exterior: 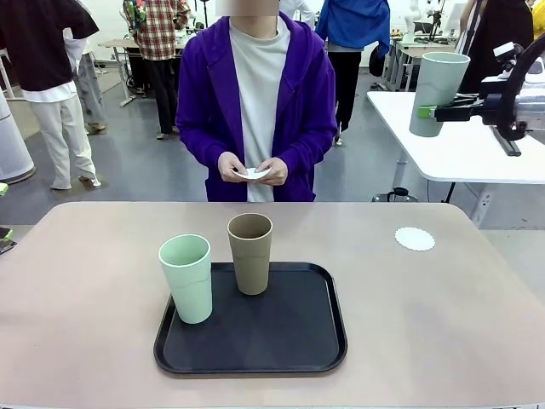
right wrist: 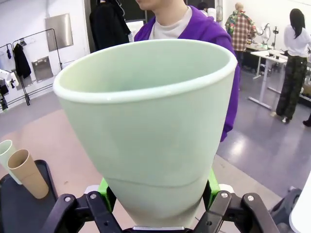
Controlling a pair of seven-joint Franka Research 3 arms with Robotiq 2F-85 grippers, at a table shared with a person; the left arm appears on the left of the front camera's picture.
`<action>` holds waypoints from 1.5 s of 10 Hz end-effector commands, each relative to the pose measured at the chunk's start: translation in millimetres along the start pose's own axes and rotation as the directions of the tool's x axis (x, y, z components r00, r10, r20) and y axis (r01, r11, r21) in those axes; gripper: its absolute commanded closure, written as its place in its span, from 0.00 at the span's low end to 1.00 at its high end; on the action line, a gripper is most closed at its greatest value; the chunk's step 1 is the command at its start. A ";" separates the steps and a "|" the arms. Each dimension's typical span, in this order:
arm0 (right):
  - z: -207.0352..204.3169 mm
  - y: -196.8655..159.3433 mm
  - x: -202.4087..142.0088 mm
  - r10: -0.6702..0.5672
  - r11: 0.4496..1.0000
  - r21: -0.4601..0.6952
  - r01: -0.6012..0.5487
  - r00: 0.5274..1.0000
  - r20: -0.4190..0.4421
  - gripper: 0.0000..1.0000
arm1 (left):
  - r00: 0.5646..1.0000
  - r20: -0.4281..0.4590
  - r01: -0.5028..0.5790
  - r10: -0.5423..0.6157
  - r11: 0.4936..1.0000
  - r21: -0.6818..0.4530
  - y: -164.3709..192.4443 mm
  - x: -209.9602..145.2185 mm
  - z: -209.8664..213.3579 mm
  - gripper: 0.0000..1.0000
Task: Place coasters on the table and set cups on them.
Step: Pick up one Reusable plastic cup and place it on a coaster set by the human.
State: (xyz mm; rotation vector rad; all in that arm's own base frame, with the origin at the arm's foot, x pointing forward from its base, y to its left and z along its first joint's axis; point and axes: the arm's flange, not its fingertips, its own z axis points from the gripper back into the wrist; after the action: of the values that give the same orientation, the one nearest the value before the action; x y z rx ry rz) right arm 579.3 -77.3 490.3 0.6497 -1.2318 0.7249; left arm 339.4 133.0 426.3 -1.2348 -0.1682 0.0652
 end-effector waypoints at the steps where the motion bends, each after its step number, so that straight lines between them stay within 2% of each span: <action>1: 9.1 -4.1 3.2 -0.037 0.999 -0.010 0.037 0.999 -0.029 0.17 | 1.000 0.005 0.004 -0.004 1.000 -0.014 -1.6 -1.1 1.1 0.00; 6: 24.9 -2.9 -0.8 -0.038 0.999 -0.036 0.036 0.998 -0.053 0.17 | 1.000 0.005 0.004 -0.004 1.000 -0.014 -1.6 -1.1 1.1 0.00; 7: 26.3 5.2 2.1 -0.010 0.995 -0.104 0.003 0.998 -0.066 0.17 | 1.000 0.005 0.004 -0.004 1.000 -0.014 -1.6 -1.1 1.1 0.00; 8: 19.8 -8.4 -3.3 -0.015 1.000 -0.024 0.015 0.999 -0.037 0.17 | 1.000 0.005 0.004 -0.004 1.000 -0.014 -1.6 -1.1 1.1 0.00; 13: 21.3 -7.1 -3.7 -0.016 0.999 -0.036 0.014 0.999 -0.041 0.17 | 1.000 0.005 0.004 -0.004 1.000 -0.014 -1.6 -1.1 1.1 0.00; 15: 20.1 -26.1 -21.0 -0.038 0.998 0.052 0.041 0.998 -0.055 0.17 | 1.000 0.005 0.004 -0.004 1.000 -0.014 -1.6 -1.1 1.1 0.00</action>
State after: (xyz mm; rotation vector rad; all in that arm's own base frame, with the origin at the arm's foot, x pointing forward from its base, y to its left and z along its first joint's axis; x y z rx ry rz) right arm 573.3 -99.3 481.5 0.6495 -1.1822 0.7129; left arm 339.4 133.0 426.3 -1.2348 -0.1682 0.0653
